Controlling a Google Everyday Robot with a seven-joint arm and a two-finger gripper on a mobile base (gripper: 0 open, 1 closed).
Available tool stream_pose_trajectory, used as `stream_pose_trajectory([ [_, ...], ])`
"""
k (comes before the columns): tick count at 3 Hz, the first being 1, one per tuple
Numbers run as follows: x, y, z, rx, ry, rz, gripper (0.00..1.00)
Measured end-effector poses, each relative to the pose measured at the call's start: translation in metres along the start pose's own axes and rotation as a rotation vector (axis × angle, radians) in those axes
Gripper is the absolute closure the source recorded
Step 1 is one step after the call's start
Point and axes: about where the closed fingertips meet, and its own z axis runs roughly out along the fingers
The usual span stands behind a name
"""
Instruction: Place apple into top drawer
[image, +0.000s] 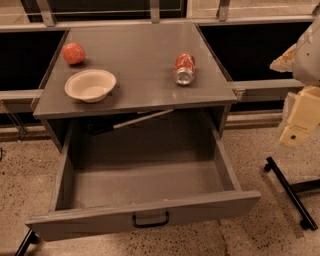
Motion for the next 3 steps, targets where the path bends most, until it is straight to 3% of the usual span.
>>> stream_pose_trajectory([
  [1,-0.004,-0.002,0.000,0.006,-0.010,-0.007,0.00],
  [2,-0.055,-0.031,0.027,-0.022,-0.126,-0.078,0.00],
  [3,-0.148,-0.075,0.057,-0.045,-0.334,-0.170,0.00],
])
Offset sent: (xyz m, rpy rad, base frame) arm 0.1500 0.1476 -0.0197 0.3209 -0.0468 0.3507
